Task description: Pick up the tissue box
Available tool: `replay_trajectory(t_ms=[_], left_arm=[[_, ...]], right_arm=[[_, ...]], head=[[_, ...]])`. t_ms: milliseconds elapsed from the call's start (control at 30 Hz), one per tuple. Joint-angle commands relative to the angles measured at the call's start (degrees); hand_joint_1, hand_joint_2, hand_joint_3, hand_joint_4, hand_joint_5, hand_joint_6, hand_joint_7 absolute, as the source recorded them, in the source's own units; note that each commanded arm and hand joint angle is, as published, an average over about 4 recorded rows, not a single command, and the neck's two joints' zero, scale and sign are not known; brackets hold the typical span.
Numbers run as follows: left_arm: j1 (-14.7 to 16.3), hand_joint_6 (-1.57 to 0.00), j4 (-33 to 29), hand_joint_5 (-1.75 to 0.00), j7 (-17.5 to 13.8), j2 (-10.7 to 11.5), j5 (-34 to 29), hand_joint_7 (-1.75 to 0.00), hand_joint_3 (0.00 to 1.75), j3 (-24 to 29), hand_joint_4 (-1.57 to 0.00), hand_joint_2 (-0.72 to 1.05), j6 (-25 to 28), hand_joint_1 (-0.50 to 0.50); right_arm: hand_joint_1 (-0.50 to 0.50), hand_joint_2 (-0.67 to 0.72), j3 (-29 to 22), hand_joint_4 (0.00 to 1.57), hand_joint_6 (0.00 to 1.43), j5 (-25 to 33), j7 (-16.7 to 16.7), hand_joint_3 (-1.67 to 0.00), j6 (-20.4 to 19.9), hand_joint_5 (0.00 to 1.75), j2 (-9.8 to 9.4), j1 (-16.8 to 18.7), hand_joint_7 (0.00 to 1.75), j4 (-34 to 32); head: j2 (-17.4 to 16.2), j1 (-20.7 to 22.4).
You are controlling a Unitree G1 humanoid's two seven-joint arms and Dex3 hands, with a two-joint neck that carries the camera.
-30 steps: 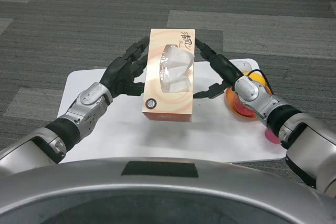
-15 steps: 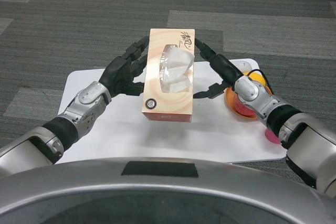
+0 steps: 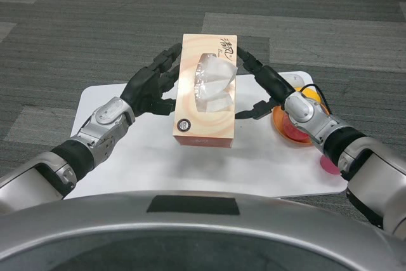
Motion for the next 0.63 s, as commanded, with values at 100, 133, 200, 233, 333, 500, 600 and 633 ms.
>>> replay_trajectory(t_ms=[100,133,200,233,333,500,600,633], left_arm=[[-1.9,0.00,-2.4,0.00,-2.9,-2.0,0.6,0.00,0.17,-1.7,0.00,1.05,-0.1,0.50],[-1.9,0.00,-2.4,0.00,-2.9,-1.9,0.6,0.00,0.17,-1.7,0.00,1.05,-0.1,0.50],[-1.9,0.00,-2.5,0.00,-2.9,-1.9,0.6,0.00,0.17,-1.7,0.00,1.05,-0.1,0.50],[-1.8,0.00,-2.6,0.00,-2.9,-1.9,0.6,0.00,0.17,-1.7,0.00,1.05,-0.1,0.50],[-1.8,0.00,-3.0,0.00,-2.9,-1.9,0.6,0.00,0.17,-1.7,0.00,1.05,-0.1,0.50],[-1.8,0.00,-3.6,0.00,-2.9,-1.9,0.6,0.00,0.17,-1.5,0.00,1.05,-0.1,0.50],[-1.7,0.00,-4.2,0.00,-2.9,-1.9,0.6,0.00,0.17,-1.4,0.00,1.05,0.1,0.50],[-1.7,0.00,-4.2,0.00,-2.9,-1.9,0.6,0.00,0.17,-1.4,0.00,1.05,0.1,0.50]], right_arm=[[-0.46,-0.54,0.6,0.00,0.00,0.2,0.6,-0.48,-1.4,0.00,2.85,-2.3,0.00,-3.3],[-0.46,-0.54,0.6,0.00,0.00,0.2,0.6,-0.48,-1.4,0.00,2.82,-2.3,0.00,-3.3],[-0.46,-0.54,0.6,0.00,0.00,0.2,0.6,-0.48,-1.4,0.00,2.78,-2.3,0.00,-3.4],[-0.46,-0.54,0.6,0.00,0.00,0.2,0.7,-0.48,-1.4,0.00,2.74,-2.3,0.00,-3.5],[-0.46,-0.54,0.5,0.00,0.00,0.2,0.8,-0.48,-1.4,0.00,2.61,-2.3,0.00,-3.8],[-0.46,-0.54,0.4,0.00,0.00,0.3,0.9,-0.50,-1.4,0.00,2.43,-2.3,0.00,-4.3],[-0.46,-0.54,0.2,0.00,0.00,0.3,1.0,-0.50,-1.4,0.00,2.28,-2.3,0.00,-4.6],[-0.46,-0.54,0.2,0.00,0.00,0.3,1.0,-0.50,-1.4,0.00,2.25,-2.3,0.00,-4.7]], head=[[0.1,0.0],[0.1,0.0],[0.2,0.0],[0.2,0.0],[0.2,0.0],[0.2,0.0],[0.2,0.0],[0.2,0.0]])
